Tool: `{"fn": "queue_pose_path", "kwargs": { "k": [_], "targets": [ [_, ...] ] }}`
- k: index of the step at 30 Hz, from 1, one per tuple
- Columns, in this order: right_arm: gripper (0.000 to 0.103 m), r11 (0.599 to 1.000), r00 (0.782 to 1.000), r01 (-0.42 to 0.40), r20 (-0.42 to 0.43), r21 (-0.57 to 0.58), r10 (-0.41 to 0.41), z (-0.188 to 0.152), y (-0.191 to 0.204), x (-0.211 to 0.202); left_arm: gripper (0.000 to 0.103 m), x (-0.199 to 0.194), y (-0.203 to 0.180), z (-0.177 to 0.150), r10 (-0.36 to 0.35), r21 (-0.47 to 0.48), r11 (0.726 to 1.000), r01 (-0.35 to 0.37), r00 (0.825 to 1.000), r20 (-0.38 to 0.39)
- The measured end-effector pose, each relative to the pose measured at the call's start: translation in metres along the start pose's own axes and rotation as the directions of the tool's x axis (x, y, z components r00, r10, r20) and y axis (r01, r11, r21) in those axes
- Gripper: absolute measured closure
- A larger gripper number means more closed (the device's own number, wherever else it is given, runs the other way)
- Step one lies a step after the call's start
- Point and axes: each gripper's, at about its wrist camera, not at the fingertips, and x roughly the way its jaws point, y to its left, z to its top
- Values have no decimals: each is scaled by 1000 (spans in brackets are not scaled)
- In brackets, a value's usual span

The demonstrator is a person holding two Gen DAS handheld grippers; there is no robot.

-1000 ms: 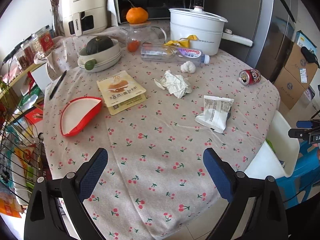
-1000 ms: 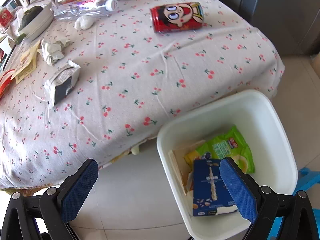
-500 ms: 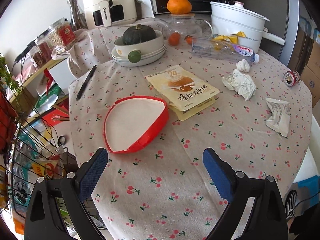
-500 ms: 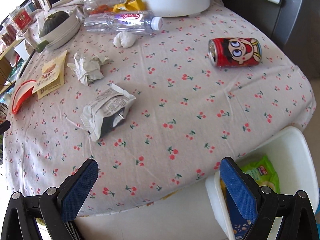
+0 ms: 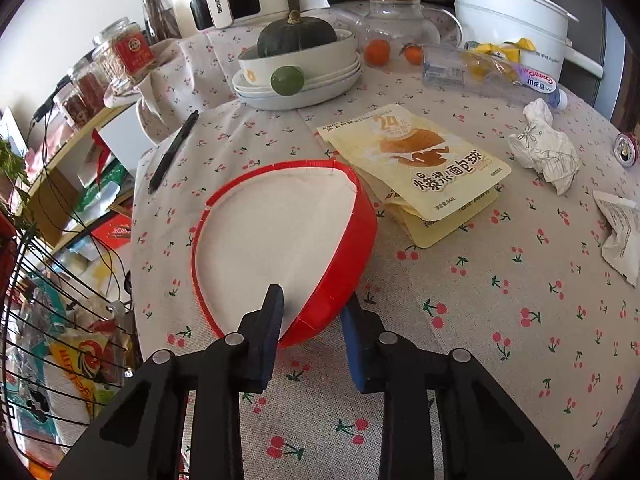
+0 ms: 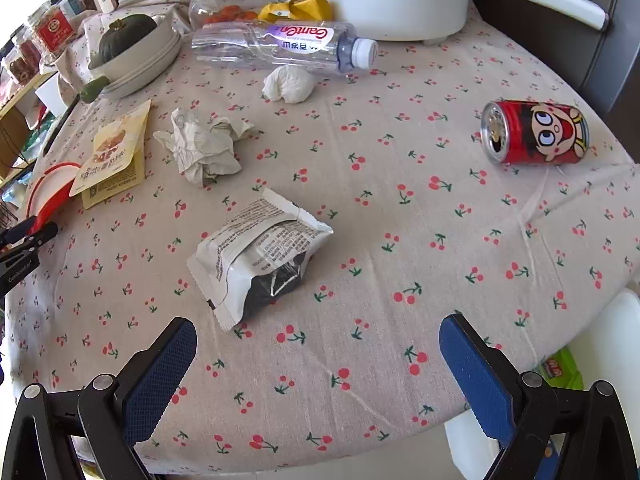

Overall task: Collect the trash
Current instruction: 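Grasp the red-rimmed bowl rim with the left gripper, then hold the red bowl with the left gripper while the right gripper grasps the white wrapper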

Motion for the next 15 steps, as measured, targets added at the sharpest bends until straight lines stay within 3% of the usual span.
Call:
{"fn": "queue_pose_path", "kwargs": {
  "k": [4, 9, 15],
  "targets": [
    [3, 1000, 1000, -15, 6, 15, 15, 3, 4, 10, 86, -13, -3, 2, -31, -12, 999, 32, 999, 20],
    [3, 999, 999, -33, -3, 37, 33, 5, 9, 23, 89, -34, 2, 1, -97, -79, 992, 99, 995, 25],
    [9, 996, 999, -51, 4, 71, 51, 5, 16, 38, 89, -60, 22, -8, -220, -234, 946, 225, 974, 45]
  ]
}}
